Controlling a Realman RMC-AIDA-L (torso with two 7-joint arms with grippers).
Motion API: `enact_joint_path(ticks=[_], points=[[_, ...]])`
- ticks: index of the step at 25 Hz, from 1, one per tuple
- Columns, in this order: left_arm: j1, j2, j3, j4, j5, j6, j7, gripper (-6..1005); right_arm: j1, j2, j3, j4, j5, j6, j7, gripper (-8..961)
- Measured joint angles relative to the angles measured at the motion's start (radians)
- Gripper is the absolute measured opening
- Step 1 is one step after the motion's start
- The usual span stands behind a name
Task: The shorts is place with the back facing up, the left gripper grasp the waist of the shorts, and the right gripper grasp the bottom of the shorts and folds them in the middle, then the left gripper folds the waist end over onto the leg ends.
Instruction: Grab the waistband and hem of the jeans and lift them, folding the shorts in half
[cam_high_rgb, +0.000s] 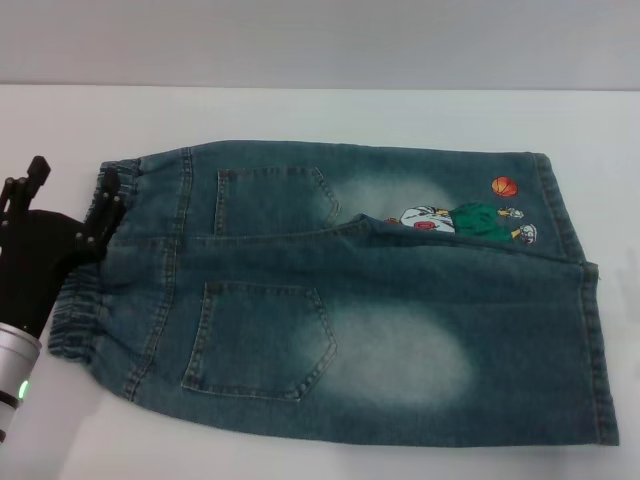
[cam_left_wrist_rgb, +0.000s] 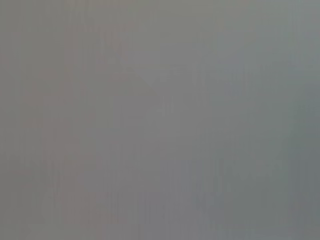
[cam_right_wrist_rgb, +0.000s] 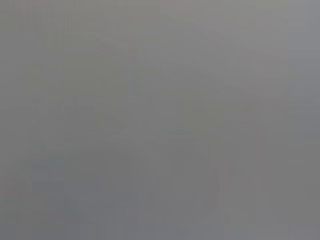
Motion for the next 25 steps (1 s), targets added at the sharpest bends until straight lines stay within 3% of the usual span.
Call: enact_joint_path(ticks=[12,19,23,25], points=[[0.0,0.001,0.002,-0.004,0.0,-0.003,-0.011,777,0.001,-0.001,-0.022,0.004,0.003,0.007,0.002,731],[0.003,0.006,0.01,-0.011,0.005,-0.004,-0.039,776,0.025,-0.009,-0.036,0.028,0.004,0.118,0.001,732],[0.003,0.009,0.017,-0.039,0.01,-0.039,-0.039,775,0.039,-0.034,-0.025,0.093,0.003,0.216,-0.003,732],[0.008,0.015,0.017,-0.084,0.011,-0.091,-0.035,775,0.049,-0.065,-0.013,0.156,0.004,0.299,-0.017,731]])
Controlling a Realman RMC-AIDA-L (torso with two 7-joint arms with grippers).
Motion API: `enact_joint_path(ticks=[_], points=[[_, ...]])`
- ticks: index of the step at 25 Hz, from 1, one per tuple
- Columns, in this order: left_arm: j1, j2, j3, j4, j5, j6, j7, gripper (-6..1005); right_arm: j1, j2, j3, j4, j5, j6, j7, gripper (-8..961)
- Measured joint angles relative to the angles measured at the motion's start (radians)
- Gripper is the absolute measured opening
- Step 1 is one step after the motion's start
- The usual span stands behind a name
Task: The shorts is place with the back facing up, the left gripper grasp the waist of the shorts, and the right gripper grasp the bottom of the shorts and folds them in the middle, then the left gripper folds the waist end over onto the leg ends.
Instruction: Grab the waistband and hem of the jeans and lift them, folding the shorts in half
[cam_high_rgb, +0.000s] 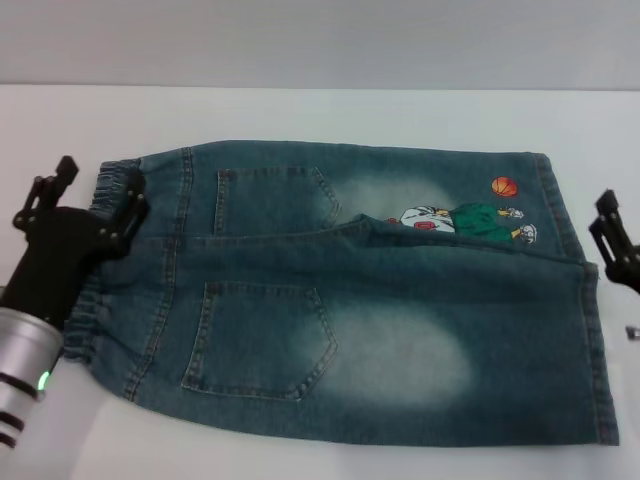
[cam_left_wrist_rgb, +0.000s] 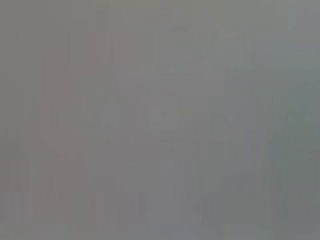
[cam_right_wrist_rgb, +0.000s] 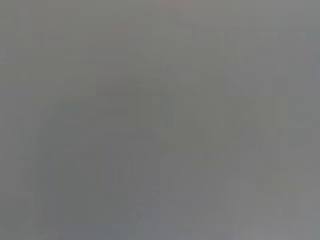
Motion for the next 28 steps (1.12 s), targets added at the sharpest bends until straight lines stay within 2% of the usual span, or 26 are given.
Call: enact_joint_path(ticks=[2,5,6,7,9,12,13,14,15,16,18,19,20,21,22,23,24,25,28], points=[[0.017,0.013,-0.005,-0.075,0.012,-0.07,0.013,775,-0.001,-0.044,0.032,0.102,0.002,0.089,-0.046,731],[0.053,0.04,-0.031,-0.232,0.038,-0.212,0.054,775,-0.045,-0.109,0.153,0.335,0.003,0.294,-0.189,731],[0.061,0.045,-0.039,-0.267,0.042,-0.248,0.063,774,-0.063,-0.122,0.203,0.402,0.003,0.377,-0.236,731],[0.082,0.06,-0.063,-0.357,0.053,-0.348,0.08,774,-0.086,-0.133,0.27,0.479,0.004,0.482,-0.285,731],[0.116,0.078,-0.112,-0.501,0.081,-0.527,0.094,774,-0.138,-0.137,0.409,0.607,0.004,0.705,-0.367,731],[0.168,0.084,-0.2,-0.688,0.131,-0.794,0.1,774,-0.205,-0.106,0.594,0.732,-0.008,0.999,-0.434,731],[0.168,0.084,-0.2,-0.688,0.131,-0.794,0.1,774,-0.222,-0.092,0.652,0.766,-0.017,1.09,-0.444,732],[0.197,0.076,-0.256,-0.788,0.17,-0.947,0.1,774,-0.238,-0.079,0.706,0.799,-0.027,1.169,-0.45,732],[0.197,0.076,-0.256,-0.788,0.17,-0.947,0.1,773,-0.252,-0.067,0.754,0.832,-0.04,1.255,-0.452,732],[0.212,0.071,-0.283,-0.843,0.188,-1.027,0.1,773,-0.266,-0.055,0.801,0.865,-0.054,1.333,-0.453,732],[0.212,0.071,-0.283,-0.843,0.188,-1.027,0.1,773,-0.293,-0.03,0.881,0.934,-0.09,1.48,-0.453,732],[0.229,0.068,-0.315,-0.922,0.199,-1.149,0.1,773,-0.302,-0.02,0.906,0.957,-0.104,1.523,-0.454,732],[0.229,0.068,-0.315,-0.922,0.199,-1.149,0.1,773,-0.313,-0.006,0.936,0.987,-0.121,1.576,-0.454,732],[0.244,0.062,-0.379,-1.066,0.199,-1.393,0.102,773,-0.321,0.005,0.963,1.012,-0.134,1.627,-0.454,732],[0.242,0.059,-0.403,-1.111,0.2,-1.492,0.109,773,-0.328,0.016,0.995,1.038,-0.143,1.686,-0.454,732],[0.242,0.059,-0.403,-1.111,0.2,-1.492,0.109,772,-0.336,0.032,1.061,1.086,-0.149,1.8,-0.453,732],[0.242,0.059,-0.403,-1.111,0.2,-1.492,0.109,772,-0.336,0.032,1.061,1.086,-0.149,1.8,-0.453,732],[0.237,0.045,-0.442,-1.156,0.201,-1.616,0.132,772,-0.34,0.037,1.092,1.107,-0.149,1.85,-0.45,732],[0.237,0.013,-0.488,-1.179,0.202,-1.703,0.179,772,-0.359,0.053,1.169,1.159,-0.145,1.98,-0.446,732]])
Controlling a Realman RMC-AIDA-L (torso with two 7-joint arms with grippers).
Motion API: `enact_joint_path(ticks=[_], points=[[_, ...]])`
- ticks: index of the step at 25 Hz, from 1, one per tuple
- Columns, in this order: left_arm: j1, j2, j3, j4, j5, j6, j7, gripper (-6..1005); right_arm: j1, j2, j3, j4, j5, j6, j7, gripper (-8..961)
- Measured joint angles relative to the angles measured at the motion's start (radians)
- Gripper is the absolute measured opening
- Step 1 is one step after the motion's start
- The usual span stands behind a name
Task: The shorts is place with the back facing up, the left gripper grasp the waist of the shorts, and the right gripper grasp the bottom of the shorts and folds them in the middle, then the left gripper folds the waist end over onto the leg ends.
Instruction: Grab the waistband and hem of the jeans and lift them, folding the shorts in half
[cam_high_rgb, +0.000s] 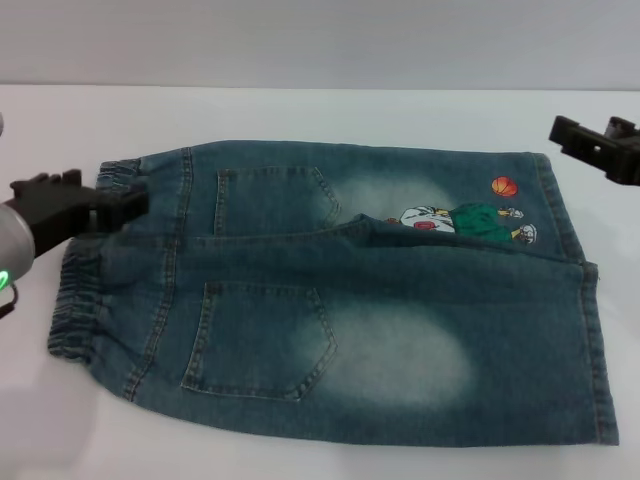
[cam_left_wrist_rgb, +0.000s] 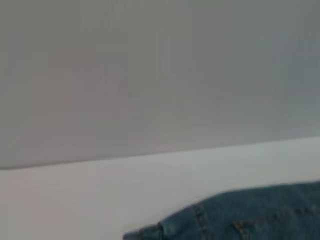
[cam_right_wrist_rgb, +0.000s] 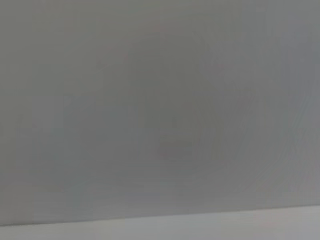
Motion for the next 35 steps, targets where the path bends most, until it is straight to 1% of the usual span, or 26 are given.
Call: enact_joint_path(ticks=[2,3,4,7,8,9,10,11,12,13,16,18,24,28,32,35], points=[[0.0,0.0,0.0,0.0,0.0,0.0,0.0,772,-0.016,0.003,0.03,0.02,0.001,0.044,0.007,731],[0.0,-0.013,-0.038,-0.032,-0.002,-0.104,0.032,771,-0.026,0.003,0.043,0.027,0.001,0.065,0.016,731],[-0.001,-0.012,-0.056,-0.054,-0.002,-0.158,0.035,771,-0.037,0.003,0.06,0.033,0.001,0.086,0.03,731],[-0.001,-0.012,-0.069,-0.069,-0.002,-0.195,0.035,771,-0.062,0.004,0.106,0.043,0.0,0.149,0.083,731],[0.004,-0.012,-0.098,-0.111,-0.001,-0.278,0.037,771,-0.069,0.004,0.119,0.044,-0.002,0.172,0.105,731],[0.004,-0.012,-0.098,-0.111,-0.001,-0.278,0.037,771,-0.073,0.004,0.128,0.042,-0.002,0.191,0.127,731],[0.008,-0.013,-0.116,-0.137,0.002,-0.334,0.037,770,-0.076,0.005,0.139,0.039,-0.004,0.212,0.149,731],[0.008,-0.013,-0.116,-0.137,0.002,-0.334,0.037,770,-0.077,0.005,0.153,0.033,-0.006,0.238,0.178,732],[0.004,-0.014,-0.141,-0.162,0.004,-0.427,0.037,770,-0.075,0.005,0.17,0.026,-0.007,0.273,0.205,732],[0.003,-0.014,-0.148,-0.165,0.004,-0.45,0.037,770,-0.07,0.004,0.19,0.02,-0.01,0.312,0.228,732],[0.002,-0.015,-0.161,-0.168,0.004,-0.496,0.035,770,-0.054,0.003,0.243,0.016,-0.041,0.422,0.262,732],[0.002,-0.015,-0.163,-0.168,0.004,-0.514,0.032,769,-0.056,0.005,0.256,0.016,-0.056,0.446,0.266,731],[-0.006,-0.016,-0.158,-0.164,0.007,-0.557,0.032,769,-0.06,0.005,0.257,0.001,-0.063,0.465,0.257,731],[-0.017,-0.017,-0.16,-0.163,0.039,-0.61,0.021,768,-0.055,0.003,0.253,0.0,-0.072,0.494,0.231,732],[-0.043,-0.018,-0.165,-0.137,0.084,-0.66,0.002,768,-0.053,0.004,0.252,0.007,-0.083,0.496,0.224,732],[-0.066,-0.018,-0.166,-0.106,0.09,-0.679,0.001,767,-0.043,0.004,0.251,0.006,-0.084,0.496,0.225,732]])
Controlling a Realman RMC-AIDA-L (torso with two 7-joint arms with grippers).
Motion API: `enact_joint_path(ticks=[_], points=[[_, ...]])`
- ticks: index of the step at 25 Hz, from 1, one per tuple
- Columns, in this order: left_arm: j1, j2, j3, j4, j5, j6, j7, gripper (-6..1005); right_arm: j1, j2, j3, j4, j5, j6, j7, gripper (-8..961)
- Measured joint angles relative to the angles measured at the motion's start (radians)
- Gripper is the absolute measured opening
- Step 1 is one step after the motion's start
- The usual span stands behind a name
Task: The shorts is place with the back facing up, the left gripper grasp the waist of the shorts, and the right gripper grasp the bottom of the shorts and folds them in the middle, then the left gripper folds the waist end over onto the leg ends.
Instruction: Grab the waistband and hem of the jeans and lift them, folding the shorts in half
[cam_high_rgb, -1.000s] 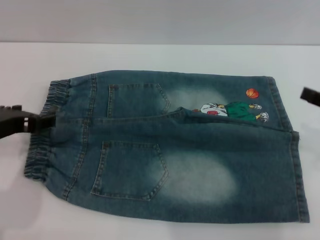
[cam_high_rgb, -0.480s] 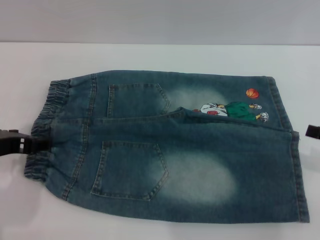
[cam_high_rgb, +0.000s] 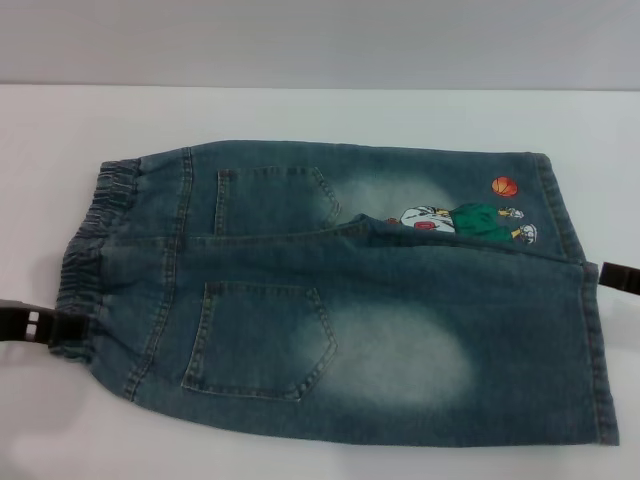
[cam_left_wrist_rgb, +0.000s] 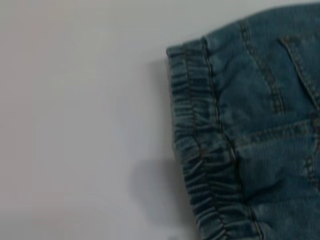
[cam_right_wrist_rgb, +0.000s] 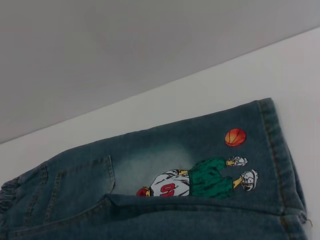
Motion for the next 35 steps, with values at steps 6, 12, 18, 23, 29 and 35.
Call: enact_joint_path(ticks=[6,12,18,23,29,35], points=[[-0.037,0.0,0.004,0.05,-0.005,-0.008,0.0,766,0.005,0.0,-0.003,0.001,-0.001,0.001,0.002,731],[-0.083,0.0,0.005,0.095,-0.006,-0.039,-0.001,766,0.007,0.0,-0.003,0.002,-0.002,0.001,0.004,731],[-0.087,0.0,0.001,0.104,-0.005,-0.045,-0.001,765,0.017,-0.002,-0.004,0.004,-0.001,0.001,0.004,732],[-0.087,0.0,-0.001,0.107,0.0,-0.05,-0.009,764,0.024,-0.002,-0.004,0.004,-0.001,0.001,0.002,732],[-0.095,0.0,0.002,0.132,0.0,-0.05,-0.01,763,0.026,-0.002,-0.003,0.004,-0.001,0.008,0.0,732],[-0.105,0.0,0.006,0.142,0.001,-0.051,-0.011,763,0.027,-0.002,-0.003,0.006,0.0,0.01,0.0,731]])
